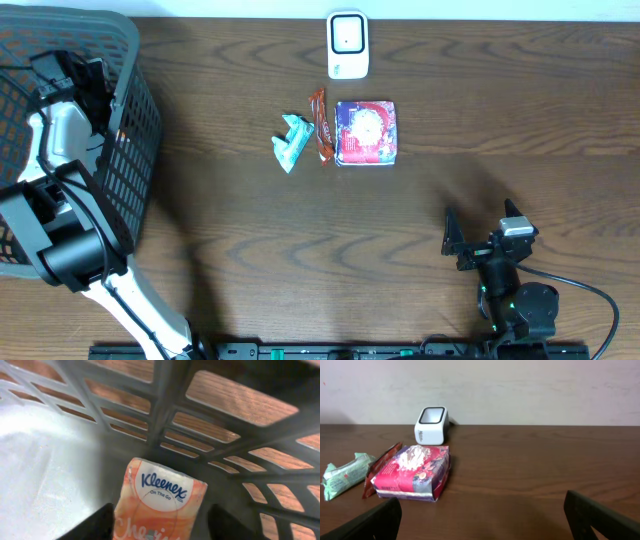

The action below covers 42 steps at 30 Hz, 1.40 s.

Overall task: Scan the item barcode
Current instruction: 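Reach into the basket and grasp the orange Kleenex tissue pack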

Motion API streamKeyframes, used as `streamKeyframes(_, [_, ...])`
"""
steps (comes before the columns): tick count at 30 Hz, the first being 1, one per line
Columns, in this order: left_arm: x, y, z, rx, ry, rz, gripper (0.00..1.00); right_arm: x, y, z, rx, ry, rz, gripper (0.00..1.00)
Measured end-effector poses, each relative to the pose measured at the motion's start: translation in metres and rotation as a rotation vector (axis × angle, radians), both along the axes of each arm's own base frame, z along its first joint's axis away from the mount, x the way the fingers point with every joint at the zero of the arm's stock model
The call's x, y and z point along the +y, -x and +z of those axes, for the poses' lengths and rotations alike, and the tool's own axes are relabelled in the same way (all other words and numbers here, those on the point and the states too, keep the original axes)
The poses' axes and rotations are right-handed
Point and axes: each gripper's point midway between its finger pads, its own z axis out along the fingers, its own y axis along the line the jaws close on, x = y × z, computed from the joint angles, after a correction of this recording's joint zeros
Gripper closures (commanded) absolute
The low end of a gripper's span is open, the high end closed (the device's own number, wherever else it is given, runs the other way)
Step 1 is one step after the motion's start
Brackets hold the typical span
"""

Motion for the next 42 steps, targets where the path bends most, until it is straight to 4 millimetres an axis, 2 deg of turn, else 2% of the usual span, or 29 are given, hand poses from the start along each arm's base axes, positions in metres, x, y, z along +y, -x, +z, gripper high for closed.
streamKeyframes(5, [0.001, 0.0, 0.0, 0.003, -0.004, 0.002, 0.59, 0.0, 0.0, 0.0, 0.0, 0.0, 0.0, 0.01])
streamKeyframes(6, [0.001, 0.001, 0.0, 0.004, -0.003, 0.002, 0.57, 0.0, 0.0, 0.0, 0.0, 0.0, 0.0, 0.01])
streamKeyframes(7, [0.001, 0.001, 0.0, 0.005, -0.003, 0.002, 0.52, 0.0, 0.0, 0.0, 0.0, 0.0, 0.0, 0.01])
streamKeyframes(15, [0.004, 0.001, 0.002, 0.005, 0.002, 0.015, 0.5, 0.0, 0.0, 0.0, 0.0, 0.0, 0.0, 0.01])
streamKeyframes(19, [0.009, 0.008, 0.001, 0.031, 0.006, 0.054, 0.37, 0.0, 0.0, 0.0, 0.0, 0.0, 0.0, 0.01])
streamKeyframes(21, [0.012, 0.012, 0.004, 0.037, 0.005, 0.067, 0.36, 0.0, 0.0, 0.0, 0.0, 0.0, 0.0, 0.01])
streamKeyframes(24, [0.012, 0.019, 0.023, 0.03, -0.004, 0.083, 0.35, 0.0, 0.0, 0.0, 0.0, 0.0, 0.0, 0.01])
streamKeyframes(27, [0.011, 0.021, 0.063, -0.036, -0.028, 0.097, 0.19, 0.0, 0.0, 0.0, 0.0, 0.0, 0.0, 0.01])
streamKeyframes(30, [0.01, 0.023, 0.099, -0.106, -0.056, 0.1, 0.17, 0.0, 0.0, 0.0, 0.0, 0.0, 0.0, 0.01])
streamKeyframes(33, [0.011, 0.022, 0.11, -0.132, -0.067, 0.1, 0.17, 0.0, 0.0, 0.0, 0.0, 0.0, 0.0, 0.01])
streamKeyframes(36, [0.012, 0.02, 0.101, -0.124, -0.064, 0.101, 0.17, 0.0, 0.0, 0.0, 0.0, 0.0, 0.0, 0.01])
streamKeyframes(38, [0.013, 0.018, 0.087, -0.099, -0.053, 0.1, 0.17, 0.0, 0.0, 0.0, 0.0, 0.0, 0.0, 0.01])
streamKeyframes(40, [0.013, 0.018, 0.068, -0.062, -0.038, 0.101, 0.18, 0.0, 0.0, 0.0, 0.0, 0.0, 0.0, 0.01])
streamKeyframes(42, [0.014, 0.016, 0.035, -0.009, -0.015, 0.1, 0.2, 0.0, 0.0, 0.0, 0.0, 0.0, 0.0, 0.01])
